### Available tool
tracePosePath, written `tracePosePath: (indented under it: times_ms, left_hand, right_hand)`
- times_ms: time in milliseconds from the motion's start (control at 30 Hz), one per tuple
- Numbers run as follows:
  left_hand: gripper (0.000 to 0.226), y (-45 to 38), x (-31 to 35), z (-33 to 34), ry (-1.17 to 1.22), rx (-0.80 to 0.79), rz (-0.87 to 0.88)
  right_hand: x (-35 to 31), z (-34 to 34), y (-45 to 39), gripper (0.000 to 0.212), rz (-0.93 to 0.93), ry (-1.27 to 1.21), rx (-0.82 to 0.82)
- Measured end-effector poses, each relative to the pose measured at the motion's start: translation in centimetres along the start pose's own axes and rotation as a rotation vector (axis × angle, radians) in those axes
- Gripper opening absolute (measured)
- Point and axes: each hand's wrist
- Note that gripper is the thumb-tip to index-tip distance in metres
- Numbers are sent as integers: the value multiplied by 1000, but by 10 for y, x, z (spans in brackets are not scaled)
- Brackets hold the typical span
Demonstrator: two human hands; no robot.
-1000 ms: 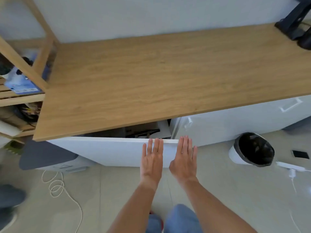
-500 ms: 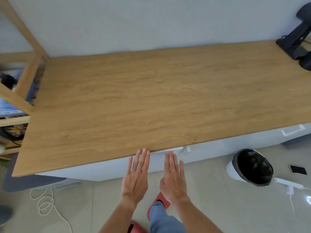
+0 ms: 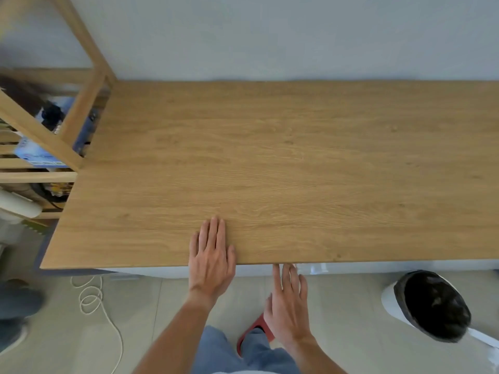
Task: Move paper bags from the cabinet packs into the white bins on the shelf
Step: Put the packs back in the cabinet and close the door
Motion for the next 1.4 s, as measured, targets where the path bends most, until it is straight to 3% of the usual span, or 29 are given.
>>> tracePosePath:
  times_ms: [133,267,633,933,1033,1400]
  left_hand:
    - [49,-20,-9,-12,33,50,23]
    - [44,-41,-28,-19,12,56,-1]
    - [60,-57,-80,-26,23,59,-60]
    - [68,-81,-94,-22,44,-2,79]
    - [71,-85,-87,-14,37,-56,134]
    - [67,-88,-83,-9,22,-62,52]
  right_hand:
    - [4,-17,-11,38,-153,-110,242]
    - [-2,-36,-38,22,-196,-112,308]
    - [-56,-60,-129,45,-153,-65,182]
    - [-82,-44,-177,81,-18,-41,-28]
    - [-84,-35,-177,79,-13,-12,-26]
    - [-78,-34,-177,72,-54,64,27]
Point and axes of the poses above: each hand's wrist, its own y-axis away from the middle knuckle, its own z-axis out of the palm, x = y × z, and after that the axes turned 4 degrees about x, right-handed
